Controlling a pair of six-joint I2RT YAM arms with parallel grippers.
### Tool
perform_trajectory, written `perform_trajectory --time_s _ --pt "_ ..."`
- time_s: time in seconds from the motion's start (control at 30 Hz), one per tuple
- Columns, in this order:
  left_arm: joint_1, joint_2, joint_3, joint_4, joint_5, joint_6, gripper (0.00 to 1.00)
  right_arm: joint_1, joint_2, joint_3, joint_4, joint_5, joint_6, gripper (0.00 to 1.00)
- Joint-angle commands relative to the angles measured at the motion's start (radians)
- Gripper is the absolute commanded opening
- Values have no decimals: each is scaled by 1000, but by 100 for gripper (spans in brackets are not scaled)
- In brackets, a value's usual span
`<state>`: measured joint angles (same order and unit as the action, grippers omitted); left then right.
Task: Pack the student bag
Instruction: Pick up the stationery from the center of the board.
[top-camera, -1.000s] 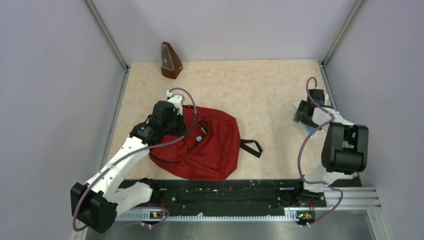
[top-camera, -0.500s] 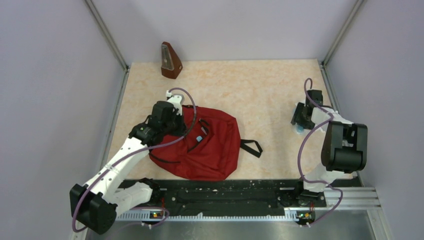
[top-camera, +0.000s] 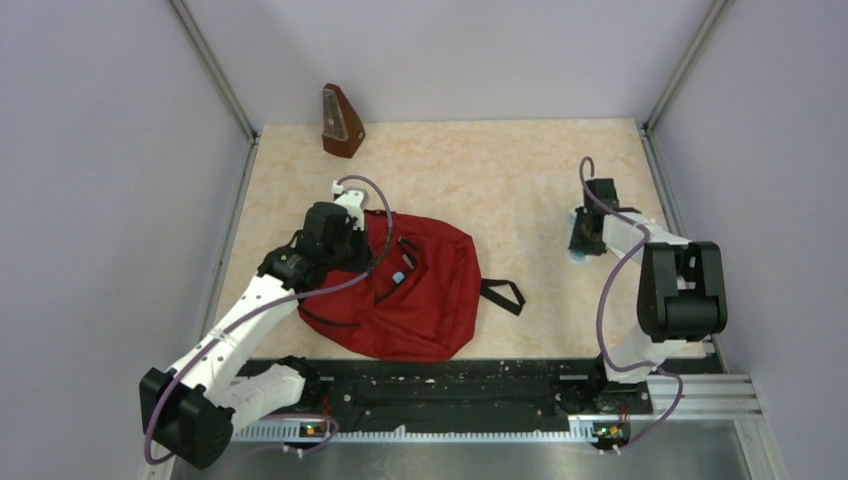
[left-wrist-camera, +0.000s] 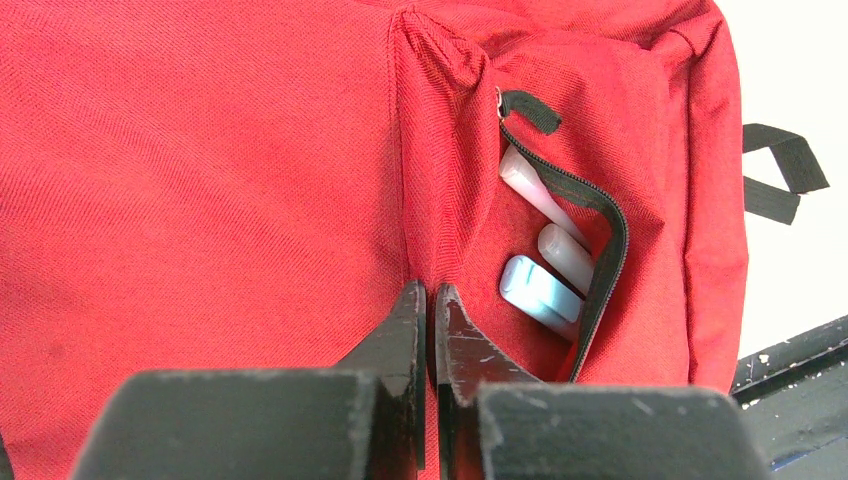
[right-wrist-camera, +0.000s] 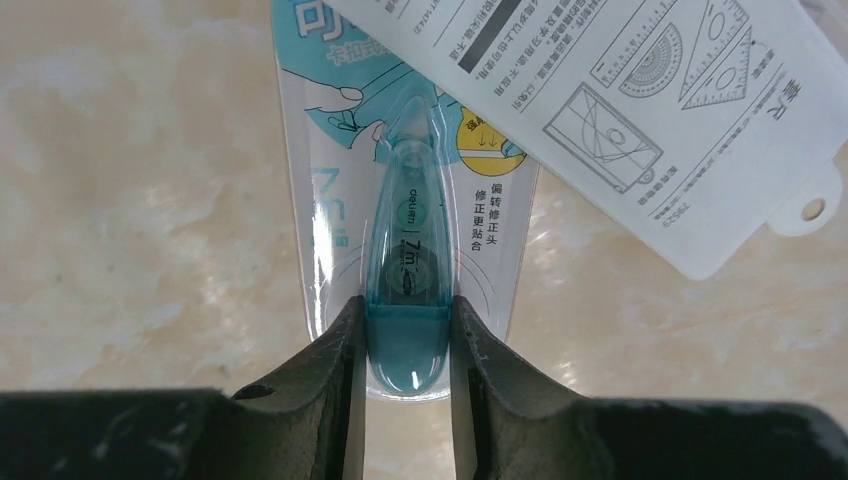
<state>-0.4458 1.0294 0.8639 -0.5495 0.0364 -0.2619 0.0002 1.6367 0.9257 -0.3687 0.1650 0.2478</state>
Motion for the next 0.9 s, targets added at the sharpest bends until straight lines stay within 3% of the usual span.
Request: perform_trajectory --time_s 0.0,0.3,0.47,0.67,0.77,0.83,0.87 --pt "-2 -18 15 66 -2 1 0 104 -86 -8 -69 -71 39 0" --pt "-1 -12 15 68 -21 6 0 269 -252 -39 -74 -265 134 0" --pt "-2 -2 14 66 -26 7 0 338 -309 -48 -55 -299 187 0" --pt "-2 5 17 61 -27 12 0 386 -357 -95 55 -453 269 0" --pt "-1 10 31 39 -55 1 0 443 -386 -89 70 -431 299 0" --pt "-1 9 44 22 -71 -5 8 485 -411 -77 78 -404 317 0" --pt "-2 6 52 13 -86 -6 18 507 -423 -74 86 -388 327 0"
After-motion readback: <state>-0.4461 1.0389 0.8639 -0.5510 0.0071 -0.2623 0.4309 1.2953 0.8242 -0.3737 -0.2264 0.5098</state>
